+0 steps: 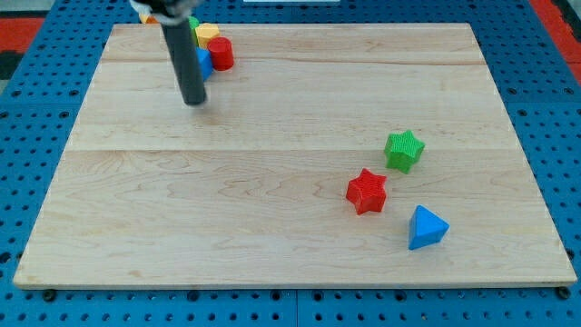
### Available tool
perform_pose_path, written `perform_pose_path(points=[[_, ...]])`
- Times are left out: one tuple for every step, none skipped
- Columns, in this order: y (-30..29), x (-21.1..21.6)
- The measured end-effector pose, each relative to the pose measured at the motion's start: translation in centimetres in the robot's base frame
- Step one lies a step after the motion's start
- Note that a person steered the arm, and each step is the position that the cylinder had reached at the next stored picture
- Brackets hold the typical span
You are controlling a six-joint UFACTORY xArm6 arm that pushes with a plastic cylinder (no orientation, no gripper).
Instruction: Push the green star to the center right
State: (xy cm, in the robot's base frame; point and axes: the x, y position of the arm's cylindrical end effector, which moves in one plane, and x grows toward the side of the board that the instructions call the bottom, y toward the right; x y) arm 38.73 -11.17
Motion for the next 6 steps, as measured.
perform_pose_path(points=[[3.8, 5.9], [10.9, 9.2], [17.7, 7.9], [24.1, 7.4], [29.4, 7.5], [33.9, 7.2]])
